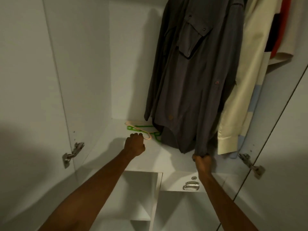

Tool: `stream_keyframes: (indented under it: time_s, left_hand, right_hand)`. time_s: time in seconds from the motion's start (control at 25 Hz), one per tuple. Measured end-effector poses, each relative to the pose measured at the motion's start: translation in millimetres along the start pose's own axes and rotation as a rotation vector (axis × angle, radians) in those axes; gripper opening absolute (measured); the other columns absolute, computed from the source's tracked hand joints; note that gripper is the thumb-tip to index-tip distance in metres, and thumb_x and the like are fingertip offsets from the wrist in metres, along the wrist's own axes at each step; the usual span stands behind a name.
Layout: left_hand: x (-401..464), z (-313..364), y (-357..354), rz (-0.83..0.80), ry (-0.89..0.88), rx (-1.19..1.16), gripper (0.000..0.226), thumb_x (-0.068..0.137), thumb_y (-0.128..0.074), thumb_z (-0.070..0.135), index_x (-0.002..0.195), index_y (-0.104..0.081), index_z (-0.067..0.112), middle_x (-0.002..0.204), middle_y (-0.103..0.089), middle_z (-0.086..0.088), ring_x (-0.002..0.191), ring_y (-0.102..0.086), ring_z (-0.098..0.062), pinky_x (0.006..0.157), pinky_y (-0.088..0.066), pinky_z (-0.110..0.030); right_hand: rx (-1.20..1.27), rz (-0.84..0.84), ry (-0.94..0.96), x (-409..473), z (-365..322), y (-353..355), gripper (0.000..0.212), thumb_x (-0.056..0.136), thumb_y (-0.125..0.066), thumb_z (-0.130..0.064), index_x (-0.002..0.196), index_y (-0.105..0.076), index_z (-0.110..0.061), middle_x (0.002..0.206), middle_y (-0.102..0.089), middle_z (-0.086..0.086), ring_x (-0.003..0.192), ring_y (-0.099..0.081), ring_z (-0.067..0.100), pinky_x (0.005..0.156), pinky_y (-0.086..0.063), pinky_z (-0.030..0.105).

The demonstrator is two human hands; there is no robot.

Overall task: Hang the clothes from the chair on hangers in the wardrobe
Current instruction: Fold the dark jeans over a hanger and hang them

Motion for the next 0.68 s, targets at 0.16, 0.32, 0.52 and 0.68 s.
stream_keyframes:
  time_s: [0.16,0.32,0.52,0.68]
  left_hand:
    - [-67,-10,2,-0.008,0.033,-0.001,0.05,0.097,-0.057,0.038,0.136,-0.048,0.007,0.132,-0.056,-0.014,0.123,-0.052,-0.032,0.097,-0.047,-0.044]
    - [-137,-25,13,0.034,0.067,-0.002,0.054,0.096,-0.06,0.036,0.139,-0.044,0.007,0.133,-0.053,-0.015,0.123,-0.053,-0.033,0.097,-0.047,-0.045]
    - [-220,-58,19,0.046,0.141,-0.029,0.051,0.092,-0.061,0.026,0.137,-0.044,0.007,0.13,-0.055,-0.015,0.121,-0.053,-0.033,0.096,-0.048,-0.044]
    - [-280,-91,23,0.076,0.219,-0.027,0.059,0.094,-0.062,0.032,0.142,-0.042,0.005,0.134,-0.054,-0.016,0.124,-0.053,-0.034,0.099,-0.048,-0.045]
  right_hand:
    - [-0.254,-0.025,0.049,-44,4,-28,0.045,0.08,-0.074,-0.031,0.107,-0.064,0.003,0.11,-0.067,0.023,0.094,-0.064,0.037,0.088,-0.054,0.046]
    - [-0.5,-0.116,0.173,-113,-15,-51,0.05,0.087,-0.069,-0.03,0.127,-0.06,-0.002,0.129,-0.057,0.019,0.114,-0.059,0.038,0.092,-0.046,0.038]
    - [-0.665,-0.216,0.439,-187,-39,-94,0.05,0.085,-0.071,-0.024,0.128,-0.056,-0.003,0.131,-0.05,0.019,0.116,-0.056,0.037,0.092,-0.052,0.042]
    - [-0.719,-0.326,0.56,-236,-37,-136,0.05,0.085,-0.068,-0.023,0.128,-0.056,-0.002,0.129,-0.052,0.018,0.115,-0.055,0.035,0.09,-0.051,0.04]
Point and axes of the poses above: each hand's wrist, its own x-axis towards the middle knuckle, its own y-axis out of the back of the hand, z = x × y, the point moved 10 cm from there along x, towards the middle knuckle
